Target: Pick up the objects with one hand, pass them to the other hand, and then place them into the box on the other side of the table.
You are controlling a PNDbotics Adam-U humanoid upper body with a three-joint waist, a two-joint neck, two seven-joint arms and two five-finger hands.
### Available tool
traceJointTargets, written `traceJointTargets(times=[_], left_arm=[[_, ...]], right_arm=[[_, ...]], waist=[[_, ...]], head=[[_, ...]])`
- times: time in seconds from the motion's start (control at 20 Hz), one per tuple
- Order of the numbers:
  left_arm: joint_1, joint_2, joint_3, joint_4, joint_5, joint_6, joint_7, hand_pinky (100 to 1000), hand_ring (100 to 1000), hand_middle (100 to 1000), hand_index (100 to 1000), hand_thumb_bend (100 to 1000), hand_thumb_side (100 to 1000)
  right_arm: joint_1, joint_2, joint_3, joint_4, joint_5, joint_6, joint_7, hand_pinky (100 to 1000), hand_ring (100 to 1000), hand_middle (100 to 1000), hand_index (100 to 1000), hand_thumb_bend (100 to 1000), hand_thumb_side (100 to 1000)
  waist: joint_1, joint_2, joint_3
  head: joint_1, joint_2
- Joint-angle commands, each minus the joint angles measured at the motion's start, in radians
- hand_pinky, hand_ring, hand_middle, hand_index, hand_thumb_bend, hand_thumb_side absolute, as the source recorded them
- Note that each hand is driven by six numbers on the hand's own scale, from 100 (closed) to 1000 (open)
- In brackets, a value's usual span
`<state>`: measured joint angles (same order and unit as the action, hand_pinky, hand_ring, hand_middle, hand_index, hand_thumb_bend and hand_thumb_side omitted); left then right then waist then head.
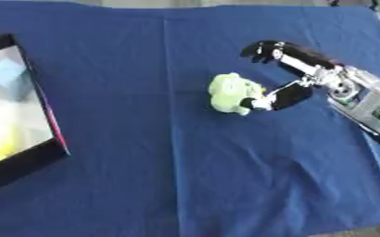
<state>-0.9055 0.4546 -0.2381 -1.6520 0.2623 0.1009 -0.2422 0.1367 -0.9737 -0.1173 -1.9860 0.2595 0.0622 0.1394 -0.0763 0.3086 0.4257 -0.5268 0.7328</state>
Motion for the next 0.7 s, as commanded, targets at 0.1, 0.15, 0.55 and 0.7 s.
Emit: traceJointTargets(times=[0.1,0.15,0.55,0.7], left_arm=[[-0.021,0.009,0.005,-0.018,0.011,0.006,0.003,1000,833,600,685,100,632],[-0.021,0.009,0.004,-0.016,0.013,0.007,0.001,1000,834,604,688,100,636],[-0.022,0.009,-0.002,-0.016,-0.002,0.003,-0.016,1000,832,607,681,100,655],[-0.021,0.007,-0.003,-0.017,-0.01,0.002,-0.017,1000,831,602,676,100,645]], right_arm=[[-0.002,-0.012,-0.007,-0.014,0.029,0.023,0.013,811,820,876,872,491,376],[-0.002,-0.009,-0.006,-0.014,0.031,0.03,0.018,810,820,876,872,490,377],[-0.005,0.003,0.004,-0.01,0.065,0.067,0.035,813,817,863,865,480,376],[-0.007,0.008,0.011,-0.004,0.068,0.076,0.036,812,796,790,817,456,312]], waist=[[-0.006,-0.001,0.002],[-0.006,0.001,0.002],[-0.006,0.011,0.007],[-0.006,0.013,0.008]], head=[[-0.003,-0.02],[-0.004,-0.022],[-0.007,-0.03],[-0.008,-0.03]])
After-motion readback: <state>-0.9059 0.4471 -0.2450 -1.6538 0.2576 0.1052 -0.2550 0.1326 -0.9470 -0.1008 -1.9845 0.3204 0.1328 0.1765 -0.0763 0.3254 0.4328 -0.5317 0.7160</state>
